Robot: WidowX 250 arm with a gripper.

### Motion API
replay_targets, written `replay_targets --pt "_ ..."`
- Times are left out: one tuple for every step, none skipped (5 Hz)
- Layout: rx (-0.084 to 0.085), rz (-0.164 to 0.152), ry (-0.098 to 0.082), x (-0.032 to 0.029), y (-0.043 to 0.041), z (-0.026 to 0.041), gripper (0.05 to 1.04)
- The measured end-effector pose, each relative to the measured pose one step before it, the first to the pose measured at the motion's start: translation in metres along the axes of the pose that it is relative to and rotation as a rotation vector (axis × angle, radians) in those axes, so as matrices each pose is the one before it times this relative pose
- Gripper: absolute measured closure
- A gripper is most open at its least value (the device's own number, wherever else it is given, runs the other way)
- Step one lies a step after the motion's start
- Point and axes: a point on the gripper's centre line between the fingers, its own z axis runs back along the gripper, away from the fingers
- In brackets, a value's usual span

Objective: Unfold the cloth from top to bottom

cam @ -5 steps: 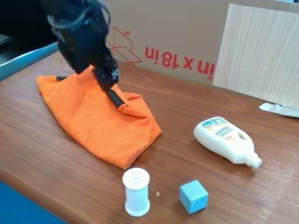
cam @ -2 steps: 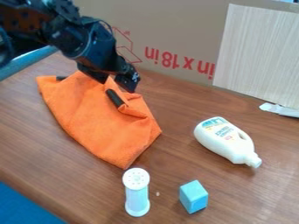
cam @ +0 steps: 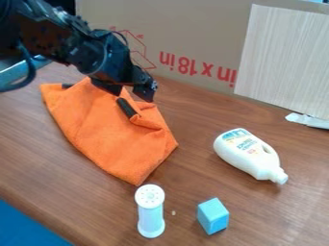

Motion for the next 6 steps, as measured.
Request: replay_targets --pt "0.0534 0.0421 -0.0108 -0.00099 0.00470 -0.00784 0.084" --pt "0.0470 0.0456 -0.0043 -0.00091 0.00595 -0.00258 0.083" --pt "0.0566 0.0683 0.0188 -0.00598 0.00390 -0.00639 0.083" --pt "0.0125 -0.0134 0.0027 -0.00256 0.00218 -0.00395 0.083" --pt "0.0033 -0.0115 0.0300 -0.00898 0.00076 -0.00943 0.083" --pt "0.0017 0.0007 0.0170 -0.00330 0.00057 -0.00586 0.133"
